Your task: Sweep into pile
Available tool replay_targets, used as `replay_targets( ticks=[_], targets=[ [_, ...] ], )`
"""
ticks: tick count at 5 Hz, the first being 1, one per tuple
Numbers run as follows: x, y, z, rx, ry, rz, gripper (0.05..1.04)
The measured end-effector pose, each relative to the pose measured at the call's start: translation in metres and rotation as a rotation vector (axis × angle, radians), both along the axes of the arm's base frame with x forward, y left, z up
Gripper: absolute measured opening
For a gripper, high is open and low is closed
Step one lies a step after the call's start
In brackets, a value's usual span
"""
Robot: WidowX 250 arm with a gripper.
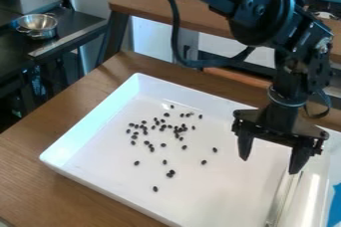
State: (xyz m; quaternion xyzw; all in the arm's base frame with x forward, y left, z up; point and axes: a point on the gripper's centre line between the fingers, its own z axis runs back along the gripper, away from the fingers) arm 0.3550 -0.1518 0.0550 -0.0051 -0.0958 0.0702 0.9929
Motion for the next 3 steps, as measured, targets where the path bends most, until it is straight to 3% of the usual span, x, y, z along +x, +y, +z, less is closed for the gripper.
replay_targets(
  ticks=[1, 2, 3],
  targets=[
    [-0.003, 0.001, -0.014, 0.010, 0.036, 0.006, 0.999],
    [0.004, -0.009, -0.016, -0.059, -0.009, 0.020, 0.999],
    [0.005, -0.010, -0.020, -0.124, -0.012, 0.008, 0.999]
  ],
)
